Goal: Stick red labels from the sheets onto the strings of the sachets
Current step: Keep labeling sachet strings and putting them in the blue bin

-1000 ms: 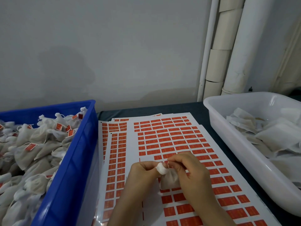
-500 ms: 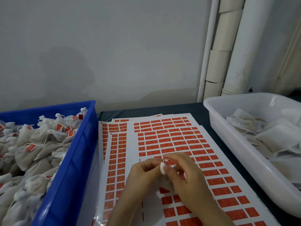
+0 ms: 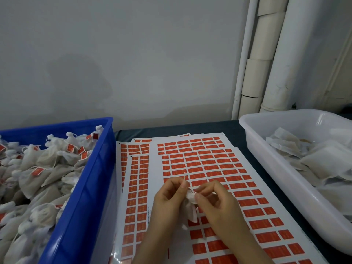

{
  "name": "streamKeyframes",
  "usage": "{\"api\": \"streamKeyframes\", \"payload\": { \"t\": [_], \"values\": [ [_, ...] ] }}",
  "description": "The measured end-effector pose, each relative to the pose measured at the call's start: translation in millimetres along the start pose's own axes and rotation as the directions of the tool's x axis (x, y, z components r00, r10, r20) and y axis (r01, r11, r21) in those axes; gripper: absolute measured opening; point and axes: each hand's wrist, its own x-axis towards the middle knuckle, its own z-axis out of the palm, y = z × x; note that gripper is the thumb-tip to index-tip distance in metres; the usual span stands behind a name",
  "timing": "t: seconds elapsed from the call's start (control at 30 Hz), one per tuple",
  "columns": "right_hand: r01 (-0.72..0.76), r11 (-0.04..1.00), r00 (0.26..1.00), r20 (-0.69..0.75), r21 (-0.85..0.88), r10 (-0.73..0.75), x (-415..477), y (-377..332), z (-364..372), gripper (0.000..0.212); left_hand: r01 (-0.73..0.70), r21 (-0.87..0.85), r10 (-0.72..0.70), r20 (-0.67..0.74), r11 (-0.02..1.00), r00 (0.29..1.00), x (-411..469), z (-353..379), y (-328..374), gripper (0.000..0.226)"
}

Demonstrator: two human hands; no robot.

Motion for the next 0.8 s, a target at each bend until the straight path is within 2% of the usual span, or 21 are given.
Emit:
{"api": "streamKeyframes", "payload": {
  "t": [0.07, 0.13, 0.27, 0.4, 0.5, 0.63, 0.73, 0.8],
  "values": [
    [-0.057, 0.995, 0.998, 0.046, 0.079, 0.053, 1, -4, 0, 0.008, 0.005, -0.019, -0.005, 0.004, 1.0, 1.0, 0, -1, 2, 0.013],
    [-0.102, 0.984, 0.993, 0.074, 0.146, 0.092, 3, -7, -3, 0.021, 0.009, -0.001, -0.009, 0.044, 1.0, 0.999, -1, -3, 4, 0.015],
    [-0.231, 0.937, 0.965, 0.181, 0.264, 0.188, 7, -7, -10, 0.035, 0.034, 0.058, -0.045, 0.203, 0.998, 0.978, -4, -3, 5, 0.027],
    [-0.321, 0.861, 0.935, 0.278, 0.395, 0.221, 7, -8, -13, 0.023, 0.029, 0.106, -0.057, 0.269, 0.994, 0.961, -6, -4, 3, 0.029],
    [-0.384, 0.78, 0.917, 0.299, 0.494, 0.262, 7, -9, -12, 0.02, 0.046, 0.098, -0.073, 0.293, 0.994, 0.953, -7, -2, 0, 0.029],
    [-0.463, 0.643, 0.885, 0.274, 0.611, 0.377, 10, -7, -14, 0.019, 0.08, 0.066, -0.095, 0.273, 0.995, 0.957, -6, 1, -1, 0.041],
    [-0.486, 0.583, 0.866, 0.268, 0.651, 0.423, 12, -6, -17, 0.022, 0.043, 0.084, -0.069, 0.327, 0.995, 0.943, -8, 0, -1, 0.049],
    [-0.498, 0.568, 0.859, 0.279, 0.656, 0.43, 13, -8, -19, 0.027, 0.037, 0.087, -0.064, 0.329, 0.995, 0.942, -9, -1, -1, 0.045]
  ]
}}
